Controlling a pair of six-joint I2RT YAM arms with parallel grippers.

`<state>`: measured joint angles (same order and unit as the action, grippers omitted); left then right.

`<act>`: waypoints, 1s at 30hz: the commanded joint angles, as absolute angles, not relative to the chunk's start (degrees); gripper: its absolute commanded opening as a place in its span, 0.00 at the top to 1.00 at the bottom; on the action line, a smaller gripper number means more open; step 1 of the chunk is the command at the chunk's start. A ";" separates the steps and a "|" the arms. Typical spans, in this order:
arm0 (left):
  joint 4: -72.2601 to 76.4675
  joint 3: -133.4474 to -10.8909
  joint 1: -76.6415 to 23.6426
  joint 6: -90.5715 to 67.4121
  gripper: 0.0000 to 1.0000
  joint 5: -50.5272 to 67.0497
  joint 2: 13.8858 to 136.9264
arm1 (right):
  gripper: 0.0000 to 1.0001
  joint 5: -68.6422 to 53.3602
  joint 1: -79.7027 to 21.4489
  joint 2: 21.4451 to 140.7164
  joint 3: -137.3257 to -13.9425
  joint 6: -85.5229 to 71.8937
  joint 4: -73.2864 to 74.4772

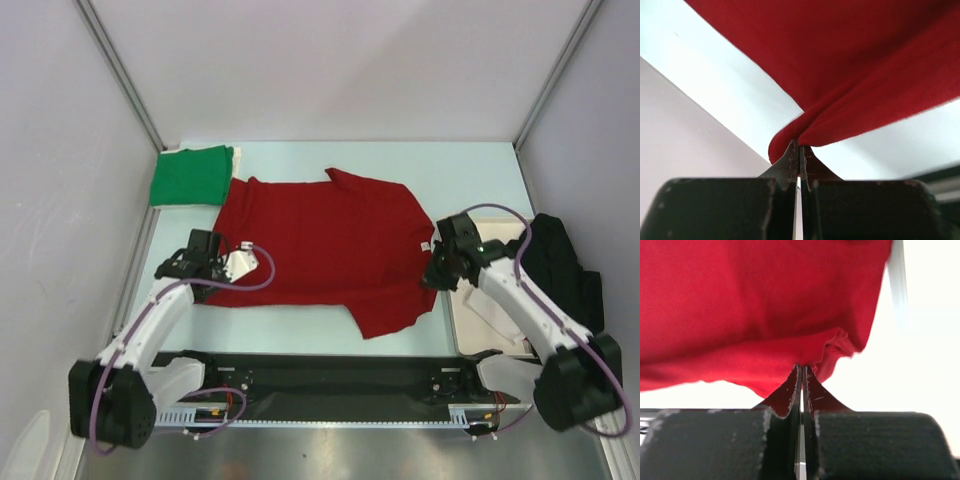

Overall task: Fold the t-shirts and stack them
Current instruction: Fold the tshirt

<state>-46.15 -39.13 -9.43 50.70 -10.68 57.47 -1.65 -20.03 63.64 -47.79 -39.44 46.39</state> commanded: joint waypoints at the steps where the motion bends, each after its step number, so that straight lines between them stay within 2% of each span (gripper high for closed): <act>1: -34.20 -42.18 -8.18 51.33 0.99 -11.87 63.70 | 1.00 -3.34 -17.32 70.64 -53.77 -28.41 37.37; 7: -28.57 -47.36 -6.42 48.08 1.00 -14.15 78.55 | 1.00 -2.37 -15.39 84.34 -61.25 -23.74 33.05; 19: -21.89 -52.38 -5.01 44.30 0.99 -18.10 88.76 | 1.00 -1.59 -12.48 99.84 -74.61 -19.34 34.45; 23: -19.61 -53.79 -4.48 42.28 0.92 -19.07 90.96 | 1.00 -1.05 -12.30 101.51 -75.76 -19.42 34.02; 25: -19.34 -54.67 -4.40 41.22 0.83 -18.90 91.76 | 0.91 -0.62 -12.30 102.13 -76.20 -19.25 33.66; 26: -18.90 -54.93 -4.48 40.87 0.77 -18.98 92.02 | 0.73 -0.18 -12.30 102.48 -76.98 -19.34 34.36; 27: -18.46 -55.37 -4.48 40.17 0.63 -20.03 92.20 | 0.66 -0.09 -12.39 102.39 -77.51 -19.34 34.89; 30: -16.70 -56.33 -4.48 38.77 0.57 -23.54 90.89 | 0.57 4.56 -12.92 99.60 -76.91 -20.12 36.91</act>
<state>-20.21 -53.49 -5.04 41.54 -19.44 92.14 0.03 -12.73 101.86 -75.05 -20.29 35.40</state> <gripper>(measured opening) 0.422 0.412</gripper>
